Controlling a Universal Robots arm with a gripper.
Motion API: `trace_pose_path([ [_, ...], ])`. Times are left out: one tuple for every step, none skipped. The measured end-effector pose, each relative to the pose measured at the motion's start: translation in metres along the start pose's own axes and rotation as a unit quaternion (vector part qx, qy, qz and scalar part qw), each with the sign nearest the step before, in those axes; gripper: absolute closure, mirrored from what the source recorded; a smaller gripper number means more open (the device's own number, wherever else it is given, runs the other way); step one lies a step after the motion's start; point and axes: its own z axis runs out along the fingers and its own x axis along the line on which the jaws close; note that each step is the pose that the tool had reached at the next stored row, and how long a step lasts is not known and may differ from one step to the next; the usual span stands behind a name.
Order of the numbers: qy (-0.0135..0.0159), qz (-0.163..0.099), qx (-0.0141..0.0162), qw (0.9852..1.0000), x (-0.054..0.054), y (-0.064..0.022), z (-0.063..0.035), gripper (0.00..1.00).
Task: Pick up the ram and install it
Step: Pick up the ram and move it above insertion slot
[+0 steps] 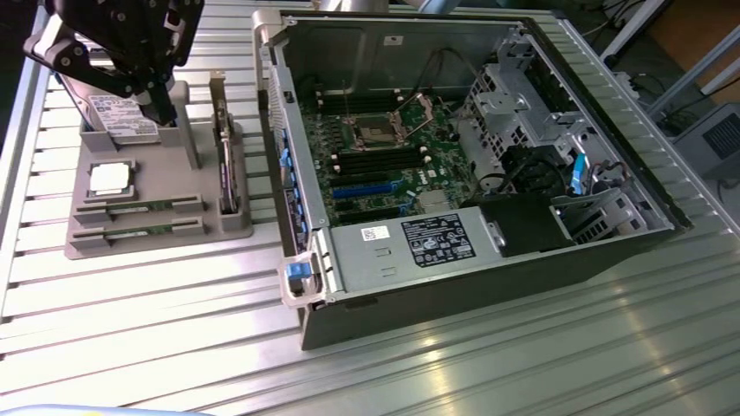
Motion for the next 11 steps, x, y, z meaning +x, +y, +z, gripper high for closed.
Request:
trace_pose_path([
  [0.0002,-0.003,0.0006,1.0000,0.0000,0.0000,0.0000,0.90],
  [0.0003,-0.006,0.0012,1.0000,0.0000,0.0000,0.0000,0.90],
  [0.0004,-0.008,0.0016,1.0000,0.0000,0.0000,0.0000,0.90],
  [0.0005,-0.009,0.0019,1.0000,0.0000,0.0000,0.0000,0.90],
  [0.0006,-0.011,0.0023,0.9999,0.0000,0.0000,0.0000,0.90],
  [0.0007,-0.014,0.0028,0.9999,0.0000,0.0000,0.0000,0.90],
  [0.0008,-0.016,0.0032,0.9999,0.0000,0.0000,0.0000,0.90],
  [0.0010,-0.018,0.0037,0.9998,0.0000,0.0000,0.0000,0.90],
  [0.0012,-0.024,0.0048,0.9997,0.0000,0.0000,0.0000,0.90],
  [0.0013,-0.026,0.0052,0.9997,0.0000,0.0000,0.0000,0.90],
  [0.0013,-0.027,0.0055,0.9996,0.0000,0.0000,0.0000,0.90],
])
